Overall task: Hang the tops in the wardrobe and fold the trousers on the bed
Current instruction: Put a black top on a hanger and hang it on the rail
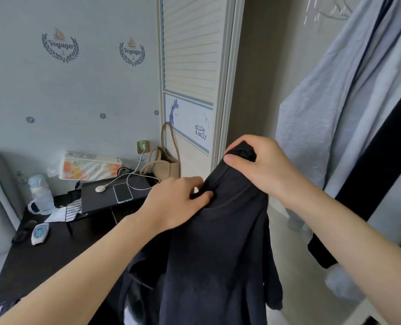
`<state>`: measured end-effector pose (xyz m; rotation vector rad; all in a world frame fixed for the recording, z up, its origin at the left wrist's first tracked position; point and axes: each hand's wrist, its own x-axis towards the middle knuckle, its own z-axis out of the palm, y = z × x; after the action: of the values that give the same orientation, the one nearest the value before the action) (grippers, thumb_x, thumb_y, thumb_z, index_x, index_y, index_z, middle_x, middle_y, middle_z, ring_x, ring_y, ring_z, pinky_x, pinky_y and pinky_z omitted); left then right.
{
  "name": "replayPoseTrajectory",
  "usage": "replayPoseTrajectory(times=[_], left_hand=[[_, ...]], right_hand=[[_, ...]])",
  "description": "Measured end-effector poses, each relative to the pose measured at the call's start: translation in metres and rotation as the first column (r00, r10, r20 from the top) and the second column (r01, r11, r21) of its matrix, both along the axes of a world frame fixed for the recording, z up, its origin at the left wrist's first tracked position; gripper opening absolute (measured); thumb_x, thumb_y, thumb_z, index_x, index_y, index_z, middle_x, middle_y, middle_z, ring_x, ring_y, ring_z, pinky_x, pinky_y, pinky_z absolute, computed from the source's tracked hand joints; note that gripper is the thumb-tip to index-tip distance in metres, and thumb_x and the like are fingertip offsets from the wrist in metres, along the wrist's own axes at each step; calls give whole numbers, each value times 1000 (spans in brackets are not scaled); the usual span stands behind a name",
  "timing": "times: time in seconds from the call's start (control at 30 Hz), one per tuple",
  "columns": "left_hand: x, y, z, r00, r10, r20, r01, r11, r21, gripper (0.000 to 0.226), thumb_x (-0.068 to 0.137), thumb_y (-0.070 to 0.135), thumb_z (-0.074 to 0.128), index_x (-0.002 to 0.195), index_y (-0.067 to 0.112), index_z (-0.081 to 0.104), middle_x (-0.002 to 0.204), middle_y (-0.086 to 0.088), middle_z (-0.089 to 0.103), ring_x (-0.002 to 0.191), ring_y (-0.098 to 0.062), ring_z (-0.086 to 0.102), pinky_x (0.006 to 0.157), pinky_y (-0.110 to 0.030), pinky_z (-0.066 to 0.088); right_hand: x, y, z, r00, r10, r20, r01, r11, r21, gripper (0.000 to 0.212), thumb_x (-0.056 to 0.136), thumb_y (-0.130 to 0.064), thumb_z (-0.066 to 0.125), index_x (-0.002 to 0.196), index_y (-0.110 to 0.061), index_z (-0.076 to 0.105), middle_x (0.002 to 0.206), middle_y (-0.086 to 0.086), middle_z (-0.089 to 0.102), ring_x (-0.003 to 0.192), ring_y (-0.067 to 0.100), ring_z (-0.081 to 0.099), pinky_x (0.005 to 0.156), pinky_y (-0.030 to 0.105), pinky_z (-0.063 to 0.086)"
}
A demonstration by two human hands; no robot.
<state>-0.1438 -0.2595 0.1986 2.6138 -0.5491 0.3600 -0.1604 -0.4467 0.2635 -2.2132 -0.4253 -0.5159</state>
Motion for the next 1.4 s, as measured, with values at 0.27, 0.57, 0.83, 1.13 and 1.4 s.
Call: replayPoseTrajectory(times=[0.27, 0.57, 0.83, 1.13, 1.4], left_hand=[[120, 18, -4, 903, 62, -426, 30, 978, 206, 27, 94, 19, 53, 113, 4, 66, 102, -9, 73, 92, -22, 69, 82, -32, 54], [206, 27, 54, 524, -589, -615, -139, 653, -744, 47, 66, 17, 83, 107, -2, 70, 108, -20, 72, 97, -25, 72, 75, -31, 60], [252, -5, 70, 501, -678, -537, -181, 525, -832, 15, 91, 21, 62, 80, 14, 70, 81, -4, 65, 73, -19, 65, 77, -36, 55], [279, -39, 90, 841, -503, -198, 133, 547, -826, 20, 94, 23, 56, 90, 10, 70, 83, -8, 67, 78, -17, 59, 74, -34, 51], [298, -70, 119, 864, -499, 71, 372, 536, -758, 19, 95, 19, 57, 83, 11, 70, 82, -3, 69, 75, -10, 62, 64, -13, 45]], right_hand=[[35, -40, 29, 981, -180, 76, 177, 983, 47, 8, 79, -22, 74, 76, -29, 71, 78, -16, 70, 81, -2, 63, 74, 11, 46], [88, -87, 18, 828, -532, 177, 553, 723, -414, 16, 86, -46, 62, 76, -36, 53, 76, -19, 60, 82, 11, 59, 72, 32, 49], [117, -85, -2, 662, -703, 258, 688, 434, -582, 25, 100, -45, 30, 95, -22, 37, 68, -4, 56, 62, 18, 56, 57, 36, 50], [146, -61, -7, 713, -690, 123, 563, 460, -686, 23, 100, -40, 39, 89, -21, 46, 72, -6, 56, 63, 11, 54, 61, 28, 48], [171, -47, 42, 698, -683, 215, 623, 431, -652, 22, 98, -34, 41, 100, -17, 55, 89, 4, 65, 81, 26, 62, 70, 36, 51]])
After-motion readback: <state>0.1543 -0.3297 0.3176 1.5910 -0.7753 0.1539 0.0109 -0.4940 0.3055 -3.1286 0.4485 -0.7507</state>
